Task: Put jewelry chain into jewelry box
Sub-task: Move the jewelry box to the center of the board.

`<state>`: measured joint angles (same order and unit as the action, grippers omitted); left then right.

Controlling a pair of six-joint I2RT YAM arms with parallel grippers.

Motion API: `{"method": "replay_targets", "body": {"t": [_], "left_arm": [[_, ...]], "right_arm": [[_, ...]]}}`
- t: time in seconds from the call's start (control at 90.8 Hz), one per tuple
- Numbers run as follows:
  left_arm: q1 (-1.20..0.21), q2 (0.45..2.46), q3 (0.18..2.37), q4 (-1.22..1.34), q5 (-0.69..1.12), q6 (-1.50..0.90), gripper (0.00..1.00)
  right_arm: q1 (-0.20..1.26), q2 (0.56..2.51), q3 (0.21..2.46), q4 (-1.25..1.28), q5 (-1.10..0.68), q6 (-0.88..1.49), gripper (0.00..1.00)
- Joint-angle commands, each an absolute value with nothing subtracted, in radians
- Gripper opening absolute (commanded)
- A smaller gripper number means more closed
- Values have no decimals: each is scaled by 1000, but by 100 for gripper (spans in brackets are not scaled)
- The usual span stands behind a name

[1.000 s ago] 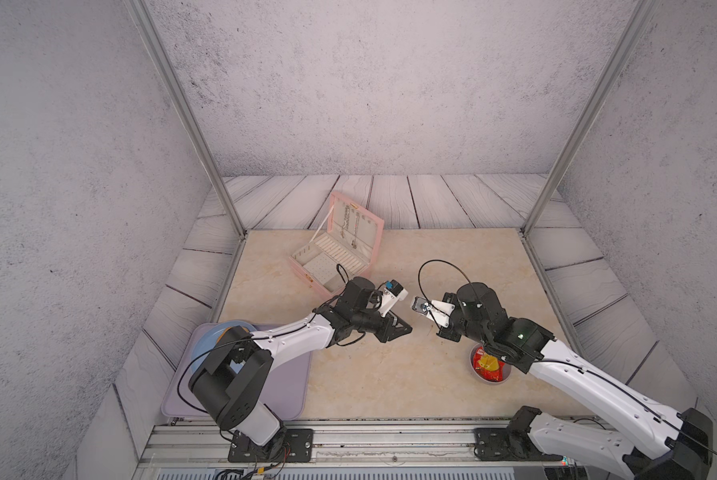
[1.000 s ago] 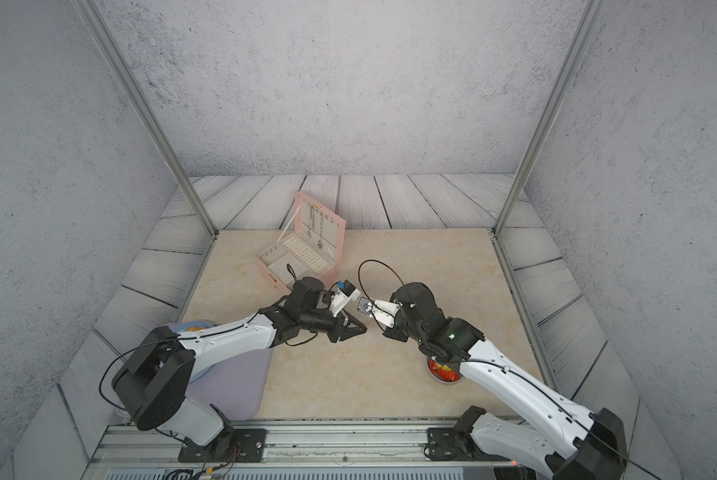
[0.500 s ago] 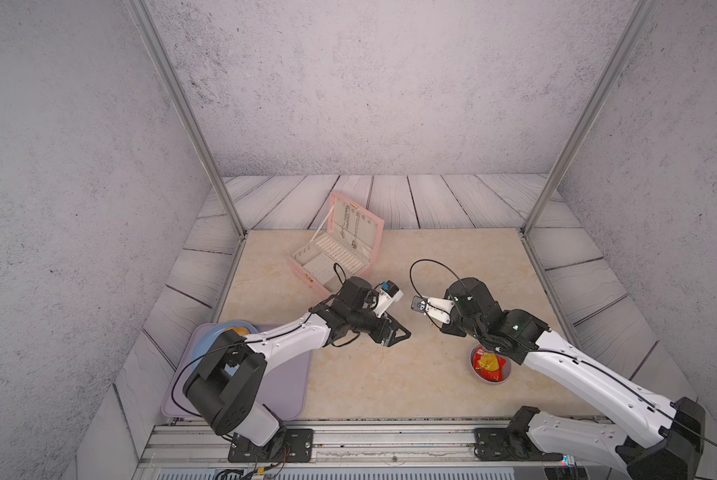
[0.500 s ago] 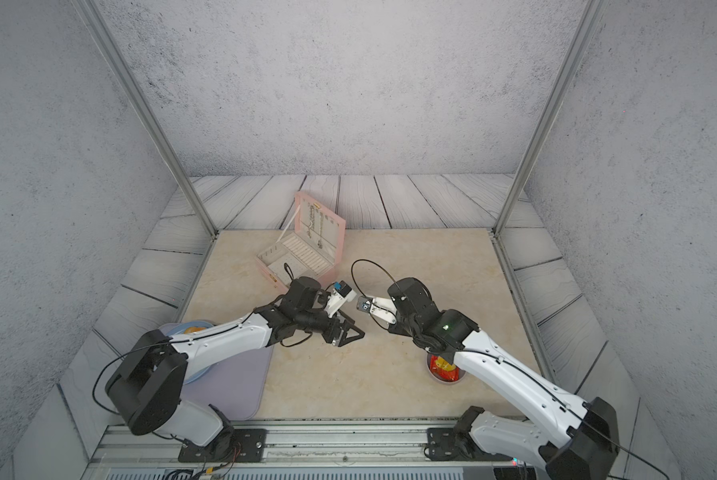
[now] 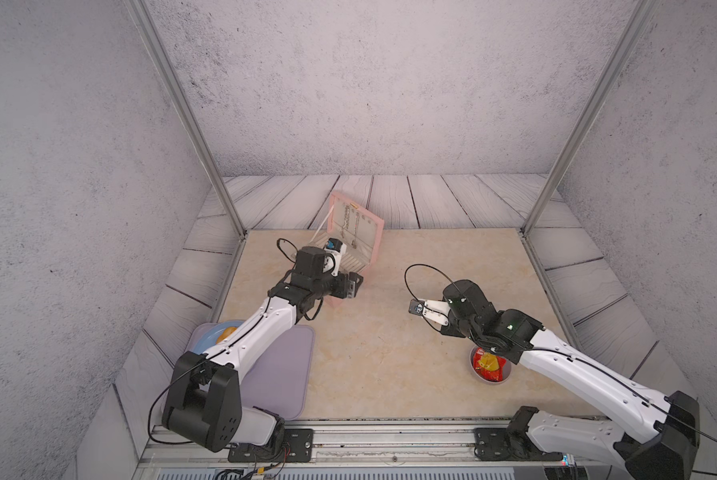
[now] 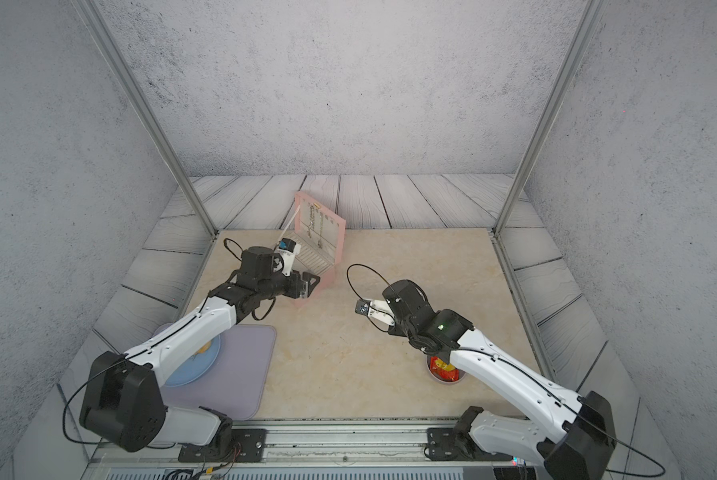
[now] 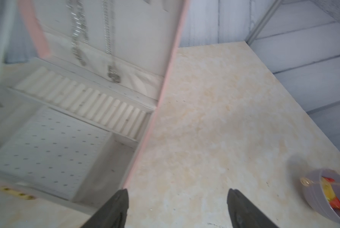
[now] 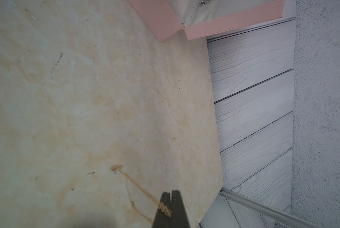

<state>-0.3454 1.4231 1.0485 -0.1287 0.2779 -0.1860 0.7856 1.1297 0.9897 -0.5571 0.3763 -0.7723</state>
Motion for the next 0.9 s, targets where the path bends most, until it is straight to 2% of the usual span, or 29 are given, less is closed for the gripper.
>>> {"method": "replay_targets", "body": {"t": [0.0,0.209,0.385,0.55,0.672,0.738,0.892], "left_arm": [[-257,1493,1131,-174,163,-164,87],[-59,1701,1325,-227,219,-164,90],[25,1937,1552,-317,319,-154,89],[63,2118,1759,-398,397,-137,89],[71,2221,1885,-483,542,-124,88],[68,2249,1908,-512,589,-126,87],[50,2246,1887,-595,562,-90,81]], "right_arm": [[793,1137,990,-559,401,-775,0],[795,1130,983,-540,369,-767,0],[795,1136,976,-534,365,-766,0],[796,1150,976,-538,360,-759,0],[796,1153,976,-538,355,-755,0],[798,1150,976,-539,354,-752,0],[802,1129,973,-537,352,-748,0]]}}
